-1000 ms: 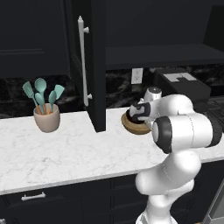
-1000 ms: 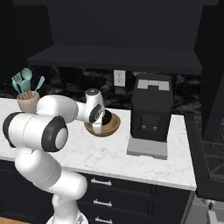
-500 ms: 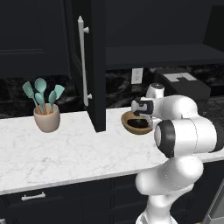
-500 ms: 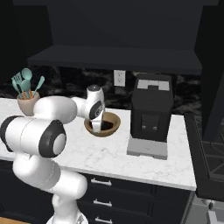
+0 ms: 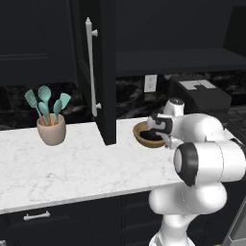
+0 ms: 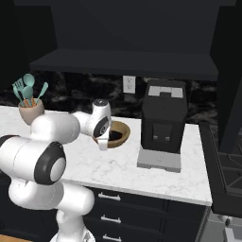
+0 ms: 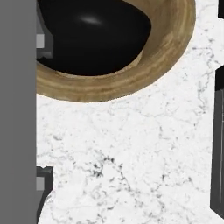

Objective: Pick up the bowls on the counter and stack them on top of one another in the open cabinet. Place the smaller bowl on top of the larger bowl.

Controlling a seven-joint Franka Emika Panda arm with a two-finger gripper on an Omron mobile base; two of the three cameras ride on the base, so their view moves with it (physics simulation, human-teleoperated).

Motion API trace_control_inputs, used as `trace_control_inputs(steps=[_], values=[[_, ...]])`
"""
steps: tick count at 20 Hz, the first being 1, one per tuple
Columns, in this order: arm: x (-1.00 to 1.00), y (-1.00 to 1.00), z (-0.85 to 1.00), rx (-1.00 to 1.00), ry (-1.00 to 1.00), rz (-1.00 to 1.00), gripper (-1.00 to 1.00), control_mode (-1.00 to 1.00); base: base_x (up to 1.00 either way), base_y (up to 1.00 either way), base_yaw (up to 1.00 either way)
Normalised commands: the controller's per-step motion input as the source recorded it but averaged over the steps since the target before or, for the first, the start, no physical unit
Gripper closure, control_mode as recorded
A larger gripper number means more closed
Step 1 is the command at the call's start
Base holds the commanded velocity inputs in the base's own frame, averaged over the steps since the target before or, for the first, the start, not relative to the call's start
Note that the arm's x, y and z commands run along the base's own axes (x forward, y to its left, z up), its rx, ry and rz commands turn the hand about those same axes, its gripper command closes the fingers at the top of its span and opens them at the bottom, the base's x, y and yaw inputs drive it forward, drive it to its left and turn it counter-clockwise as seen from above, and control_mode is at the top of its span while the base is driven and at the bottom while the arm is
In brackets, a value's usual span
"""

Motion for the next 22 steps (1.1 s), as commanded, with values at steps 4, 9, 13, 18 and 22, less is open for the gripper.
trace_control_inputs(steps=[4,9,13,18,22], values=[[0.25,0.0,-0.19,0.0,0.04,0.06,-1.0,-1.0,0.0,0.0,0.0],[0.26,0.0,-0.24,0.0,0.03,0.04,-1.0,-1.0,0.0,0.0,0.0],[0.01,0.0,-0.34,0.0,0.01,0.02,-1.0,-1.0,0.0,0.0,0.0],[0.01,0.0,-0.19,-0.03,0.0,0.0,-1.0,-1.0,0.0,0.0,0.0],[0.04,0.0,-0.04,-0.02,0.0,0.0,1.0,-1.0,0.0,0.0,0.0]])
